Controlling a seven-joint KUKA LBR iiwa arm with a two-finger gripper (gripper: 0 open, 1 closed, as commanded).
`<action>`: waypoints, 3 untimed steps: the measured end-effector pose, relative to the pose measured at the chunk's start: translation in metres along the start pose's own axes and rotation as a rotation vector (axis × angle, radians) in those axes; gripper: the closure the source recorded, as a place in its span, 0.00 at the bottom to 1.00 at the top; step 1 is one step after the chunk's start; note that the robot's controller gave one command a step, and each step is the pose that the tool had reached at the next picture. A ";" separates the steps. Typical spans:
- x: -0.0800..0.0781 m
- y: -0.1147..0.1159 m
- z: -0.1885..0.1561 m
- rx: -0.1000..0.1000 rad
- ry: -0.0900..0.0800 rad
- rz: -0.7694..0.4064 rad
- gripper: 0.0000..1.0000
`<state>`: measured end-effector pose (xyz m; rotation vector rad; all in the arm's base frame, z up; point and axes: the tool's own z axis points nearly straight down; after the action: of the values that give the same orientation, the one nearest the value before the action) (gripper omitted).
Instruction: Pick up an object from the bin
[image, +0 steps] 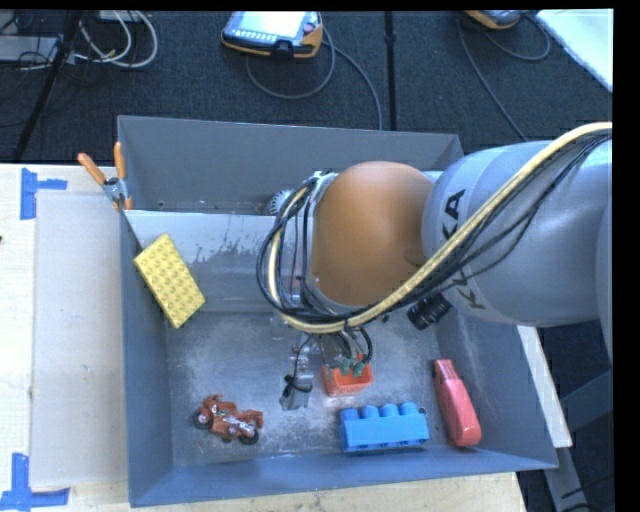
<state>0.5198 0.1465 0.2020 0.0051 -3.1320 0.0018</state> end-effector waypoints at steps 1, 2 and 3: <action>-0.001 -0.001 -0.005 -0.001 -0.007 0.004 0.00; 0.003 0.015 0.030 -0.001 -0.012 -0.048 0.00; 0.004 0.036 0.091 -0.001 -0.010 -0.094 0.00</action>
Offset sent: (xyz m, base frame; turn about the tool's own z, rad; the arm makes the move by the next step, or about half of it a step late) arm -0.0217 0.0558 -0.1267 -0.1840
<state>0.5144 0.1827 0.1106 0.1525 -3.1377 -0.0013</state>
